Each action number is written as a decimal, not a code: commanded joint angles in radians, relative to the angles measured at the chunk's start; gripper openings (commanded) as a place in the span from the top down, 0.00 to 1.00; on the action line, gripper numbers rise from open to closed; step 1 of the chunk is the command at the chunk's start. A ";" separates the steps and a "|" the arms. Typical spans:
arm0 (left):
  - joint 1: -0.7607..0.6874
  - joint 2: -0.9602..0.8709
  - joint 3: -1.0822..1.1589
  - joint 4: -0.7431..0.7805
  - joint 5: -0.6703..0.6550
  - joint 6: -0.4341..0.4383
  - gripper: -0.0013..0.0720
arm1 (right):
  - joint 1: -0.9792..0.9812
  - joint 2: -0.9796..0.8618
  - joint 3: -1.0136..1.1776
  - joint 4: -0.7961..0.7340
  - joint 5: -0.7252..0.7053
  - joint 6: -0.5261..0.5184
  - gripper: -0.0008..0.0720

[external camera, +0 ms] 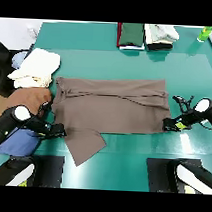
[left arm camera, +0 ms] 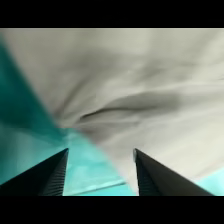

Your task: Fold the shirts.

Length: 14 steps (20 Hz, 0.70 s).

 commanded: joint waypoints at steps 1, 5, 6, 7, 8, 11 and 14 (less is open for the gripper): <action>-0.007 -0.001 -0.029 -0.080 0.085 0.032 0.30 | 0.004 -0.001 -0.001 -0.001 -0.005 0.011 0.96; -0.159 -0.003 -0.029 -0.074 0.175 0.028 0.66 | 0.004 -0.001 -0.001 -0.001 -0.006 0.021 0.96; -0.191 -0.003 -0.029 -0.073 0.174 0.031 0.83 | 0.004 -0.001 0.001 -0.002 -0.004 0.020 0.96; -0.201 -0.002 -0.026 -0.073 0.157 0.032 0.95 | 0.004 0.000 0.010 -0.002 0.006 0.020 0.96; -0.200 -0.002 -0.015 -0.067 0.119 0.031 0.95 | 0.004 0.000 0.027 -0.002 0.025 0.020 0.96; -0.201 0.005 0.085 0.034 -0.024 0.029 0.95 | 0.004 0.058 0.082 -0.005 0.082 0.019 0.96; -0.201 0.005 0.200 0.107 -0.143 0.027 0.95 | 0.003 0.183 0.106 -0.045 0.173 0.019 0.96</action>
